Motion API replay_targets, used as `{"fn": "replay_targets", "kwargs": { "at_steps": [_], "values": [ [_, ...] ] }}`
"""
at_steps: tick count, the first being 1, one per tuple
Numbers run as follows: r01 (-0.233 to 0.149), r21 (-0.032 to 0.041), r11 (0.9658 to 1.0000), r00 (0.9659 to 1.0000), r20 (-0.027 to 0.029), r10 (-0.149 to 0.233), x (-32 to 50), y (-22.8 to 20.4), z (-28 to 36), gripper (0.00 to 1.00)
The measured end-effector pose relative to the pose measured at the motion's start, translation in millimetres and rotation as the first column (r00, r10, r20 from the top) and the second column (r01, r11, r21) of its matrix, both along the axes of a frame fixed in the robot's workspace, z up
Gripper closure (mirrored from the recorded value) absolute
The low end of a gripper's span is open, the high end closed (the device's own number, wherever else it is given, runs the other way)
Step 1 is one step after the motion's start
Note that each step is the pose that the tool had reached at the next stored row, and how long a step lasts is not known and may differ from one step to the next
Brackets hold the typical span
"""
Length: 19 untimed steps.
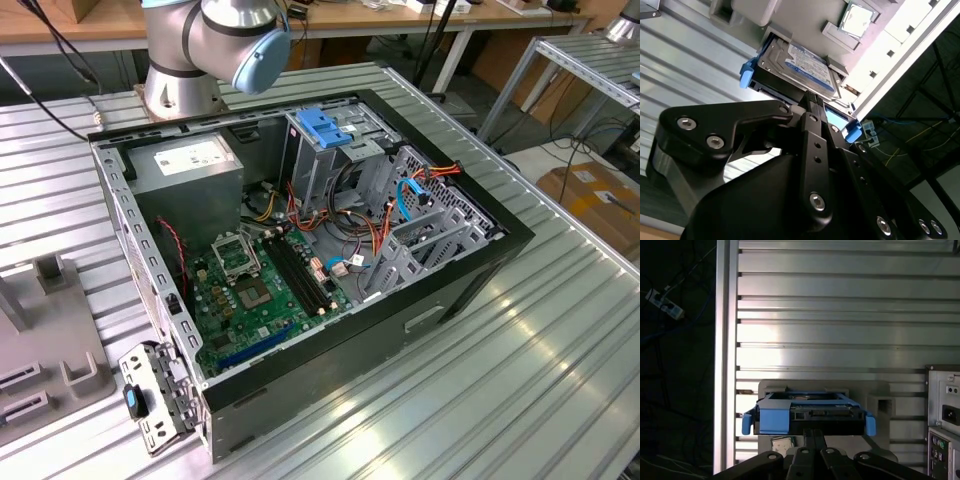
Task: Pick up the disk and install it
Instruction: 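Pick up the disk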
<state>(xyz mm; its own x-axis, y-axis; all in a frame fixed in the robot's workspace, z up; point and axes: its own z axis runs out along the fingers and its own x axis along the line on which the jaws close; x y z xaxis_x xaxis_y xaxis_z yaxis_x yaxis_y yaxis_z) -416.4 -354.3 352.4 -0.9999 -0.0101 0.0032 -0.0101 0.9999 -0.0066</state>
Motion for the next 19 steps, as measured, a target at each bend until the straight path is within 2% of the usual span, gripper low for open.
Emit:
{"fn": "replay_targets", "kwargs": {
  "at_steps": [12, 16, 17, 18, 19],
  "values": [
    [-0.003, 0.0001, 1.0, 1.0, 0.0, 0.003, -0.1, 0.0, -1.0, 0.89],
    [-0.057, 0.0001, 0.9984, 0.9984, 0.0001, 0.057, -0.1, 0.0, -1.0, 0.89],
    [-0.078, 0.0, 0.997, 0.997, 0.0, 0.078, -0.1, 0.0, -1.0, 0.89],
    [-0.109, 0.0, 0.994, 0.994, 0.0001, 0.109, -0.1, 0.0, -1.0, 0.89],
    [-0.124, 0.0, 0.9923, 0.9923, 0.0, 0.124, -0.1, 0.0, -1.0, 0.89]
  ]
}}
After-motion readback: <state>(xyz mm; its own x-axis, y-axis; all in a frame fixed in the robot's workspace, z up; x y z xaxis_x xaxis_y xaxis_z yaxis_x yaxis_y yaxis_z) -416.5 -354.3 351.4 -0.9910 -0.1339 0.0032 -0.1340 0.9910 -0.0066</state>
